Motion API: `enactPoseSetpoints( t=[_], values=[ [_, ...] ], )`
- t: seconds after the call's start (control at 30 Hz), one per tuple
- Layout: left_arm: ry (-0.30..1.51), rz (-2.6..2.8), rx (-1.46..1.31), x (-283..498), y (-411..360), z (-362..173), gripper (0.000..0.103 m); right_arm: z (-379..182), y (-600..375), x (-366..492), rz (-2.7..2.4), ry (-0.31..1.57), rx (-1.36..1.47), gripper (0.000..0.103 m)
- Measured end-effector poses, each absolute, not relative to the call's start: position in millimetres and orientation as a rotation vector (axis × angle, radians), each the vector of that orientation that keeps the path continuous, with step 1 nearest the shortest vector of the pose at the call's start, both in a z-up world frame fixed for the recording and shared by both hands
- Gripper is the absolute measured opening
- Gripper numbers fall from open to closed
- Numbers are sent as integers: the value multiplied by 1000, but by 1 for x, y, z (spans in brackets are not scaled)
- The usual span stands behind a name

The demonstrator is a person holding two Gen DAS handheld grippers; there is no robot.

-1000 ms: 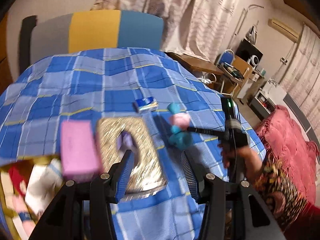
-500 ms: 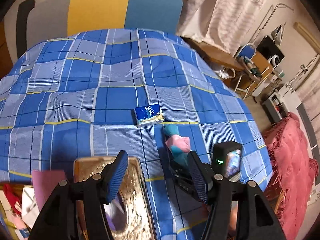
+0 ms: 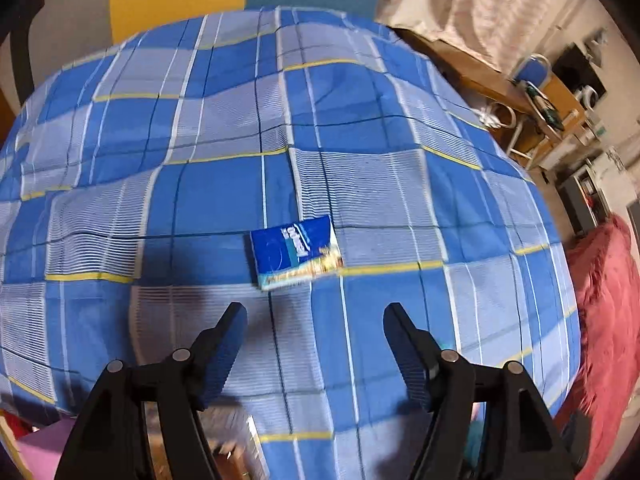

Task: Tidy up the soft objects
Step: 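Grasp the blue Tempo tissue pack with the left tool while the right holds the plush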

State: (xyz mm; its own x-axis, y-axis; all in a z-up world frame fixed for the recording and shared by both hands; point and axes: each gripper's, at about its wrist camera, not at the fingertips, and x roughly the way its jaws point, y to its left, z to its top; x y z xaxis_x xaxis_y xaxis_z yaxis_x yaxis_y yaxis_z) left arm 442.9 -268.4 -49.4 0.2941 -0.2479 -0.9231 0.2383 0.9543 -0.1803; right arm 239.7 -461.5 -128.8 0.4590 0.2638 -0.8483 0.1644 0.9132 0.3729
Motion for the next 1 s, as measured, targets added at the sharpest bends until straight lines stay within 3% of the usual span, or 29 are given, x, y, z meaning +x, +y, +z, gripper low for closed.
enactPoseSetpoints(
  t=[0.27, 0.47, 0.67, 1.0],
  values=[
    [1314, -283, -33, 485, -282, -102, 72, -119, -469, 241, 67, 1063, 427, 52],
    [1504, -571, -389, 458, -288, -116, 70, -123, -476, 240, 64, 1085, 511, 52],
    [1270, -523, 102, 445, -314, -65, 72, -118, -471, 237, 62, 1074, 501, 52],
    [1246, -367, -37, 517, -285, -101, 72, -123, -468, 240, 78, 1097, 496, 53]
  ],
)
